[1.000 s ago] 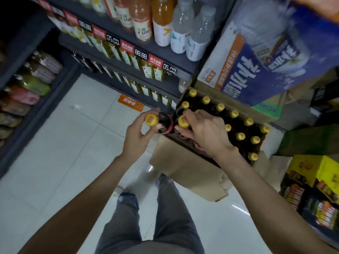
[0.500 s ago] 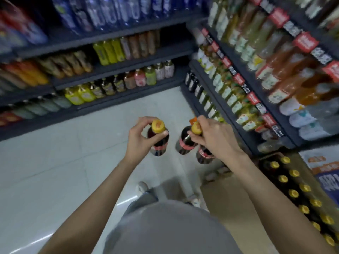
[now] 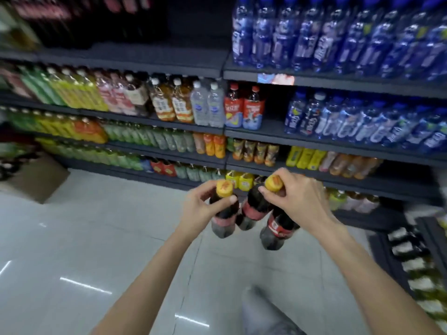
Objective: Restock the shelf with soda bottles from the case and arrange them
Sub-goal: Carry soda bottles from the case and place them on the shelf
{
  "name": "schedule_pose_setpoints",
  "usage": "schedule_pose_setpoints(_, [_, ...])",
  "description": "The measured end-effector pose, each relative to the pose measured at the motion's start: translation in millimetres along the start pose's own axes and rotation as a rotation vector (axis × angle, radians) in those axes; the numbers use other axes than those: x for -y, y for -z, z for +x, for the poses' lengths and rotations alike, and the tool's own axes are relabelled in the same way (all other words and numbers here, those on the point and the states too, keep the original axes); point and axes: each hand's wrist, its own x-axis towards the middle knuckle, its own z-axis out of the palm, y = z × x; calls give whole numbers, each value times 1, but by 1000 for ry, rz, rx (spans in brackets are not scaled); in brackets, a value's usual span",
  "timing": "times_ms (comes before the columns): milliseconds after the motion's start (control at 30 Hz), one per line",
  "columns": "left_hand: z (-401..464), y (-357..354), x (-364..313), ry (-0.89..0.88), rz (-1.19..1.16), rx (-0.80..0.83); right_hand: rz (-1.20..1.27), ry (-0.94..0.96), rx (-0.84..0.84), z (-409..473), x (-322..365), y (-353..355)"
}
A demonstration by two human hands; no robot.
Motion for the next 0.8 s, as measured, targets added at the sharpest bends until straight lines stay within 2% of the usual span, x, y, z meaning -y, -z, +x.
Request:
schedule_pose_setpoints(167, [91,78,-13,-80,-93,-350,79,120,-46,135,27,-56])
schedule_pose_setpoints(333, [200,149,-43,-199,-115,-530,141,172,-157,262,49,-83])
schedule_pose_setpoints(567, [358,223,-74,-427,-161,-528,146,148,-336,404,79,-86])
schedule_pose_setpoints(800, [502,250,-67,-461,-218,-331,2,46,-474,498,95,-107])
